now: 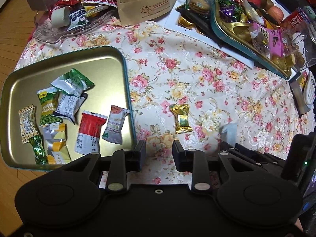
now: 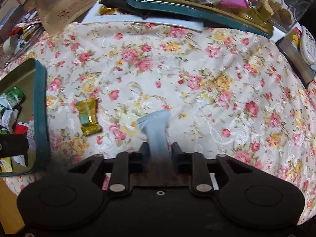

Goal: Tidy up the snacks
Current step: 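Grasp the grey plastic piece with the right tool while the left tool grasps the gold foil candy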

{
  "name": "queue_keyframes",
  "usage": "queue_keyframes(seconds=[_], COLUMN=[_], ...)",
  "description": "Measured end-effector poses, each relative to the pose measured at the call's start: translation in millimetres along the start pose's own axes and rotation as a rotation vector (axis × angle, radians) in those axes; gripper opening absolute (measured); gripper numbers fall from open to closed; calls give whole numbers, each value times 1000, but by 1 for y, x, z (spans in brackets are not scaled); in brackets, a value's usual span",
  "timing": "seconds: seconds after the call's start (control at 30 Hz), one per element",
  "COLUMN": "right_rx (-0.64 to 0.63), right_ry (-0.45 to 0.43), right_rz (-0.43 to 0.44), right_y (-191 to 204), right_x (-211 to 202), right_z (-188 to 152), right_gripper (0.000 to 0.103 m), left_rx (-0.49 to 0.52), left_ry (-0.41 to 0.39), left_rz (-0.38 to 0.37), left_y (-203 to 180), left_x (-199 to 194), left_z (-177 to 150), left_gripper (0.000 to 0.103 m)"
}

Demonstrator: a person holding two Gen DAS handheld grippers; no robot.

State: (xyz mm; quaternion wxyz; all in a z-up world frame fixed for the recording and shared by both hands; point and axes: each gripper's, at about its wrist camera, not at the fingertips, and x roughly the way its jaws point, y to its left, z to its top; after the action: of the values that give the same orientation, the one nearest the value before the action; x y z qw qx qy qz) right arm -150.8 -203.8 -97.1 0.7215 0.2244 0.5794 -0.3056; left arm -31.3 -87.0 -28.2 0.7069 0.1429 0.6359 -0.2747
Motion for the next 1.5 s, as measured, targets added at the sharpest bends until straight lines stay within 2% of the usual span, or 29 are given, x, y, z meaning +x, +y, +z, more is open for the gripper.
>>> queue_keyframes(seconds=[0.2, 0.33, 0.4, 0.53, 0.7, 0.9, 1.2, 1.37, 1.5], right_rx=[81, 147, 180, 227, 244, 274, 316, 358, 393], right_ry=[26, 37, 41, 38, 13, -6, -24, -28, -30], right_rz=[-48, -35, -23, -10, -2, 24, 62, 118, 139], right_y=[-27, -48, -59, -79, -99, -119, -134, -141, -149], right_x=[-3, -8, -9, -14, -22, -32, -41, -47, -50], right_z=[1, -1, -3, -10, -20, -28, -33, -32, -32], right_gripper=[21, 21, 21, 21, 21, 21, 21, 21, 21], left_rx=[8, -19, -38, -71, -41, -11, -2, -2, -10], left_ry=[-20, -45, -56, -89, -106, -76, -87, -89, -64], left_rz=[-18, -68, -70, -52, 12, 76, 110, 137, 106], left_y=[-13, -20, -24, -34, -51, -63, -61, -62, -59], left_x=[8, 16, 21, 32, 46, 67, 76, 80, 84], left_z=[2, 5, 6, 8, 11, 10, 13, 14, 16], left_gripper=[39, 39, 39, 39, 39, 39, 39, 39, 33])
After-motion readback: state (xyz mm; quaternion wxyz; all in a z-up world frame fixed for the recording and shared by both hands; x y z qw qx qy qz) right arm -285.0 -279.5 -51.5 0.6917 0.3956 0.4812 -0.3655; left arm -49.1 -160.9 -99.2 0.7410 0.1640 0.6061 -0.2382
